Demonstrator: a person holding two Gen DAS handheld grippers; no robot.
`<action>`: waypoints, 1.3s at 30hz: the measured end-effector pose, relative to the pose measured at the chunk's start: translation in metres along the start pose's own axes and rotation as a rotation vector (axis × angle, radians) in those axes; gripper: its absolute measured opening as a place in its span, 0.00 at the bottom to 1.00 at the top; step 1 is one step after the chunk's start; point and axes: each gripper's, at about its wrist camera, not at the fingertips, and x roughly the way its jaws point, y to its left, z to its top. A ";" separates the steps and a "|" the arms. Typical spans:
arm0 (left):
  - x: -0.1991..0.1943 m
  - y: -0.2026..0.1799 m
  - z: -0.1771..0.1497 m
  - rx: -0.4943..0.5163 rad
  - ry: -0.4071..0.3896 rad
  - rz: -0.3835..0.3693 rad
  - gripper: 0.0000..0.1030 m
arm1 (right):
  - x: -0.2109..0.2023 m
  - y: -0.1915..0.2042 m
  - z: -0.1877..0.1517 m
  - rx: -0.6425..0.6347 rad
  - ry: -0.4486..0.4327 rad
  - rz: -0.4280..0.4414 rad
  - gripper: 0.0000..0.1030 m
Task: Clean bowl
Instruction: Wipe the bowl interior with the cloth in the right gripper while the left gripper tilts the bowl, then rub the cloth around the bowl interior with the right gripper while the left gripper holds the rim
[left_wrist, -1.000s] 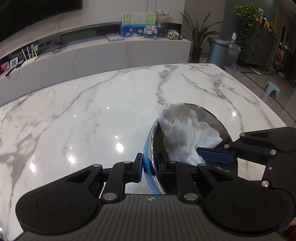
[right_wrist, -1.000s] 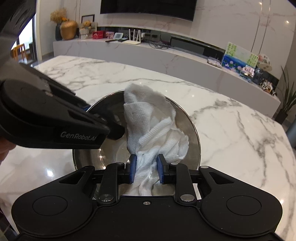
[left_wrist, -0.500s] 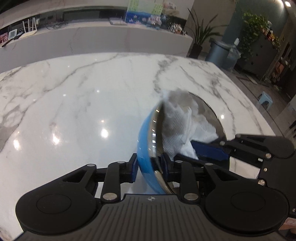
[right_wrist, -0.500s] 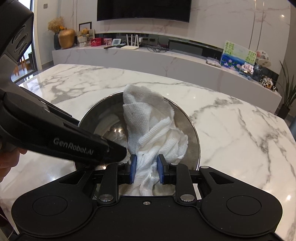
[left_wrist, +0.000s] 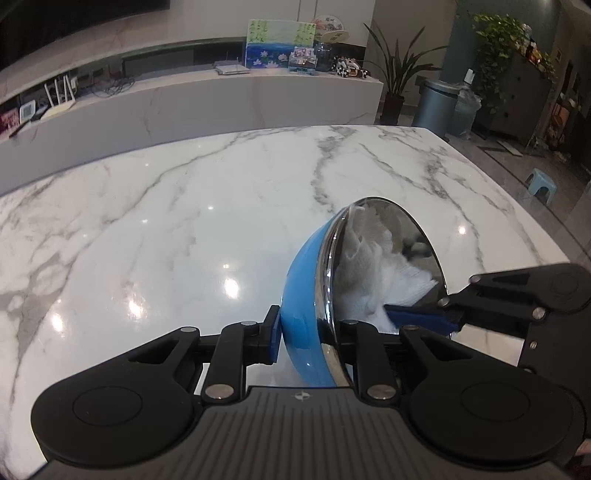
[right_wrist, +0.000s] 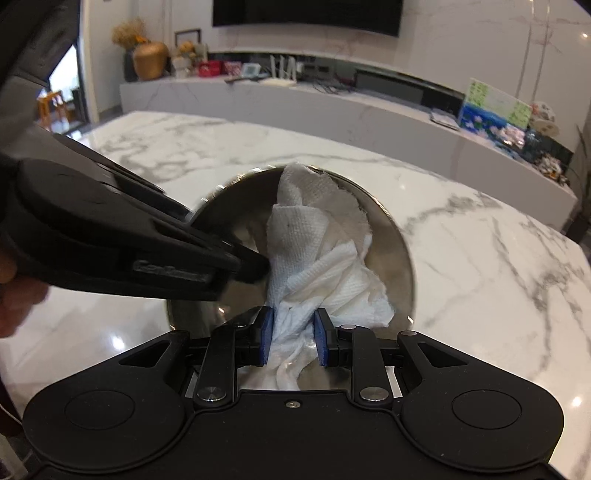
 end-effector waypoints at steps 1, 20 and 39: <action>0.000 -0.001 0.000 0.005 -0.001 0.003 0.18 | 0.000 0.003 -0.001 -0.023 0.000 -0.030 0.20; 0.005 0.003 -0.005 -0.027 0.014 0.013 0.27 | 0.008 -0.003 -0.008 0.083 -0.028 0.071 0.21; 0.009 0.003 -0.007 0.001 0.052 0.024 0.30 | 0.007 0.025 -0.014 -0.146 -0.044 -0.087 0.19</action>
